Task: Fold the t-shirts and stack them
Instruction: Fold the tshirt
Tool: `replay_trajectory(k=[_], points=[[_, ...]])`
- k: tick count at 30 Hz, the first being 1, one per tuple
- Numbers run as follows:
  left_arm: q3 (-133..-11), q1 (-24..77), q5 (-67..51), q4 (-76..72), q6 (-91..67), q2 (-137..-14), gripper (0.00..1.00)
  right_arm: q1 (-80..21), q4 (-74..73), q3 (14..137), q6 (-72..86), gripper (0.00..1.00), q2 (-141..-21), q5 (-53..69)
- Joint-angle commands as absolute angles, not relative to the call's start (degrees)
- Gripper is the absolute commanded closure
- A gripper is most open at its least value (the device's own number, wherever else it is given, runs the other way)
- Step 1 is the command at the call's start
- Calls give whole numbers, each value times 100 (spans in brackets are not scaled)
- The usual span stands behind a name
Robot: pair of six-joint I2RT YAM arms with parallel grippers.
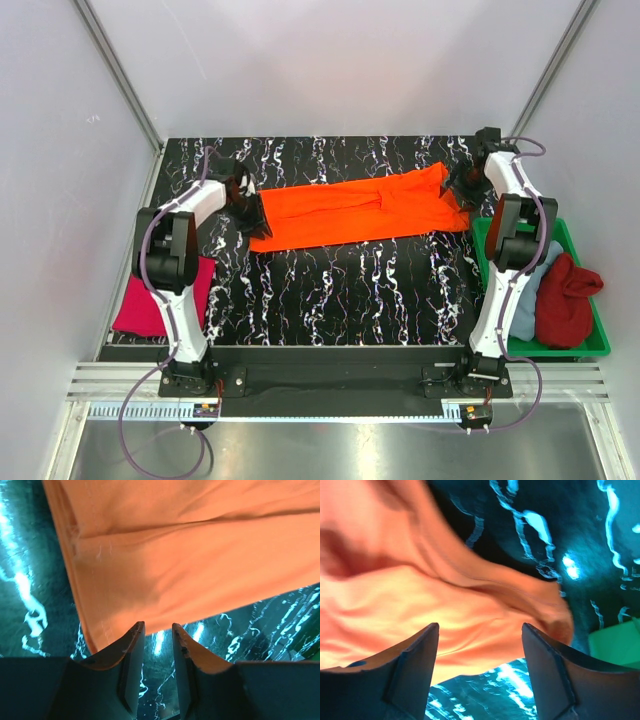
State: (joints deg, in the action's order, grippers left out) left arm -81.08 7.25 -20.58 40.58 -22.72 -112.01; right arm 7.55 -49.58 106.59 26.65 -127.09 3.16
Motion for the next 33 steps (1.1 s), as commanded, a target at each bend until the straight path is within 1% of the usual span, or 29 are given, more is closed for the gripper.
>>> replay_trajectory(k=[1,7,12,17,19,21,23,24,26,28,30,31,33], points=[[-8297,756,-1996,3999,-2241,-11496,67,703,-4966,11074,2909,25,-12418,738],[-7665,773,-2048,3982,-2469,-11593,67,475,-4966,11355,3269,23,-12682,1011],[-6681,923,-2241,3727,-2672,-11146,67,273,-4975,11487,3384,21,-12779,967],[-5549,1177,-2364,3473,-2952,-10092,67,150,-4983,11400,3217,21,-12727,905],[-5066,1475,-2408,3384,-3110,-9610,66,114,-4966,11312,3182,21,-12657,896],[-4826,1782,-2356,3384,-3190,-9274,65,106,-4975,11110,3129,21,-12586,905],[-4615,1933,-2233,3393,-3278,-8616,62,88,-4931,10865,3059,22,-12463,966],[-4597,2003,-2198,3401,-3296,-8378,59,62,-4887,10776,3024,22,-12350,993],[-4745,2004,-2040,3523,-3261,-7763,56,35,-4799,10522,2971,23,-12244,1037],[-5191,2004,-1847,3760,-3051,-7446,52,35,-4755,10381,2944,23,-12086,1081],[-5509,2004,-1644,3858,-2884,-7409,51,-175,-4702,10161,2953,24,-11928,1186],[-5824,1995,-1574,3928,-2778,-7522,51,-211,-4685,10091,2971,24,-11883,1291],[-6072,1890,-1407,4060,-2523,-7716,51,-377,-4632,9941,2988,25,-11708,1388]])
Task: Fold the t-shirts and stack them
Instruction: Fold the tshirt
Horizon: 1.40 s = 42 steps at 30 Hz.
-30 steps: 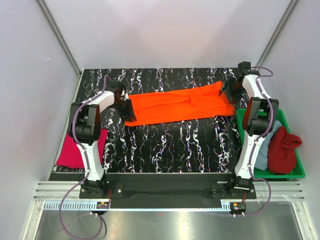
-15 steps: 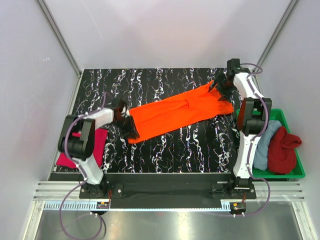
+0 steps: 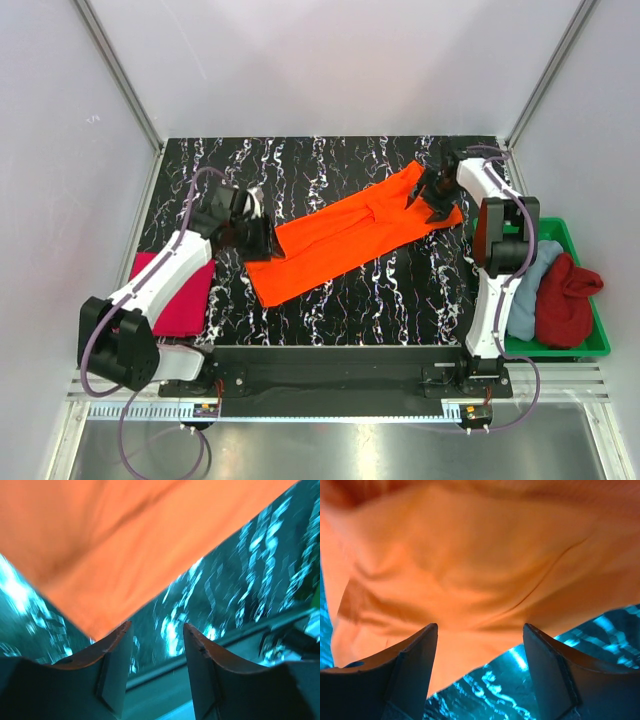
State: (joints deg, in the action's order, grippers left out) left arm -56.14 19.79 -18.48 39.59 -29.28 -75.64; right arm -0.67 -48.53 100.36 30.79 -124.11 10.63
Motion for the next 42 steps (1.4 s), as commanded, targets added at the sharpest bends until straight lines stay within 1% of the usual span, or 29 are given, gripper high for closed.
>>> replay_trajectory(k=[1,6,8,12,15,20,24,31,36,42], points=[[-6204,1803,-1450,4061,-2435,-7934,52,-456,-4588,9888,2997,25,-11646,1519],[-6293,960,-1862,3964,-2399,-8638,52,-1133,-4325,9686,2944,26,-11400,1845],[-6319,740,-2021,3850,-2408,-8849,51,-1292,-4158,9581,2970,28,-11356,1942],[-6504,703,-2144,3727,-2259,-9376,51,-1301,-4105,9676,2980,30,-11521,1960],[-6592,703,-2153,3630,-2206,-9536,49,-1301,-4113,9852,3049,33,-11697,1916],[-6662,694,-2083,3639,-2013,-9720,48,-1301,-4174,10037,3260,34,-11900,1698],[-6574,694,-2153,3665,-1986,-9966,48,-1213,-4262,10160,3445,32,-12032,924],[-6258,694,-2364,3621,-2065,-10230,48,-1213,-4315,10748,3507,25,-12550,-271],[-6074,694,-2715,3577,-2197,-10336,48,-1204,-4315,11346,3375,20,-13146,-597],[-5758,694,-3119,3577,-2250,-10327,48,-1204,-4333,12390,2787,18,-14053,-677]])
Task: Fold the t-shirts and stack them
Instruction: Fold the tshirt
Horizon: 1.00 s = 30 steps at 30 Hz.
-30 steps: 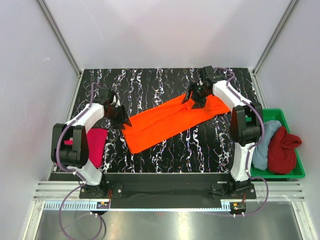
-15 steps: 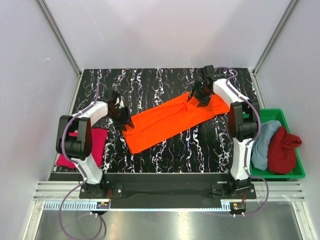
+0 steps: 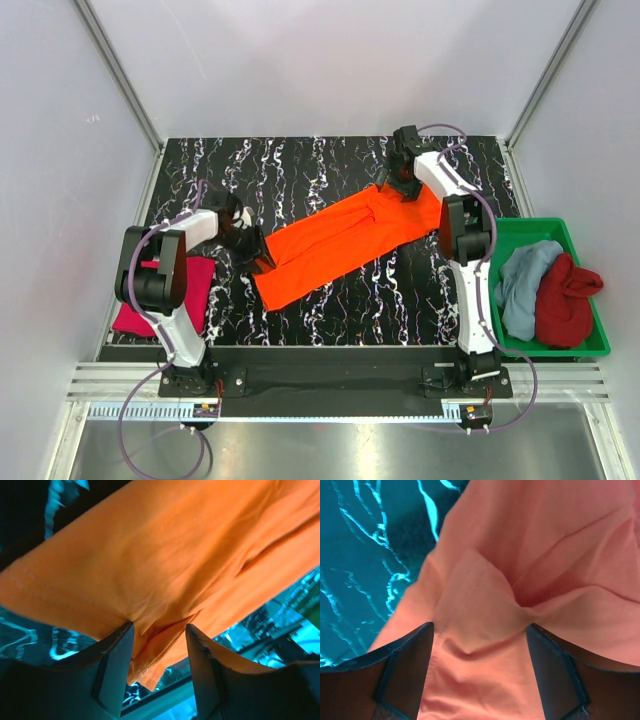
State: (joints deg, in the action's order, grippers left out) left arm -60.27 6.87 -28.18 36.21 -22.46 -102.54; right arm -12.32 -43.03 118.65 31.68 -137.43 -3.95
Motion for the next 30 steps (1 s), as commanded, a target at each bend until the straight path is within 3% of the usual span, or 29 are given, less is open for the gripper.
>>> replay_trajectory(k=[1,8,15,22,27,30], points=[[-5713,694,-3207,3577,-2250,-10310,48,-1204,-4324,12497,2717,17,-14158,-685],[-5581,677,-2919,3691,-2075,-9784,48,-1213,-4500,13771,2365,18,-15098,-510],[-6397,650,-2206,3999,-2092,-9053,46,-1213,-4728,15239,2232,17,-15522,-150],[-6855,1281,-2101,3955,-1732,-9210,40,-1239,-5078,14933,2259,15,-14373,-369],[-6680,1459,-1846,3683,-1714,-9658,38,-1222,-5843,14845,2136,2,-13721,-650],[-6636,1468,-1846,3718,-1722,-10036,37,-1222,-6257,14513,2031,2,-13246,-554]])
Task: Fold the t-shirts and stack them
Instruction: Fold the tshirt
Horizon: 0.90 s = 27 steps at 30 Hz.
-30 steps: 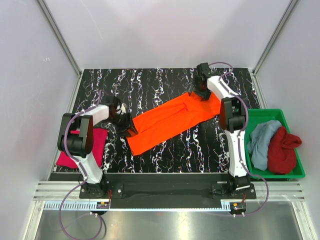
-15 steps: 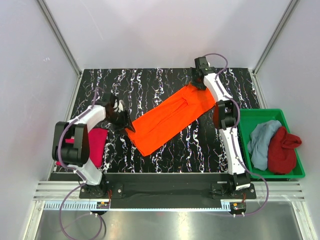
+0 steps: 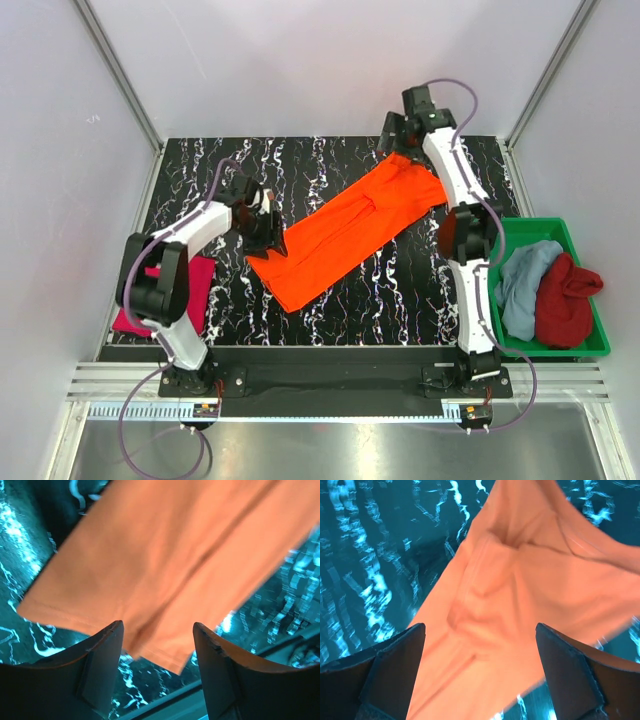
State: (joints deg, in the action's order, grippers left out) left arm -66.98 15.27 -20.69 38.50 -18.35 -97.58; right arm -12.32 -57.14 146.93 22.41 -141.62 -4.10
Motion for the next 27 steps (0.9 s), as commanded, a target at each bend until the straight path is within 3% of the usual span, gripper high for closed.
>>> replay_trajectory(k=[1,7,12,20,27], points=[[-6601,1459,-1828,3726,-1766,-10133,36,-1222,-6310,14345,2022,1,-13115,-545],[-6276,1555,-2477,3709,-2206,-10942,35,-1222,-6276,13378,1934,0,-12358,-440],[-5653,1845,-2733,3376,-2635,-10644,35,-1222,-6135,12956,1916,0,-12252,-334],[-4282,3005,-3427,2111,-3857,-9818,35,-1222,-6047,13192,1758,0,-12980,-396],[-4727,3901,-3612,1793,-4263,-9632,35,-1213,-6047,13710,1670,0,-13745,-369]])
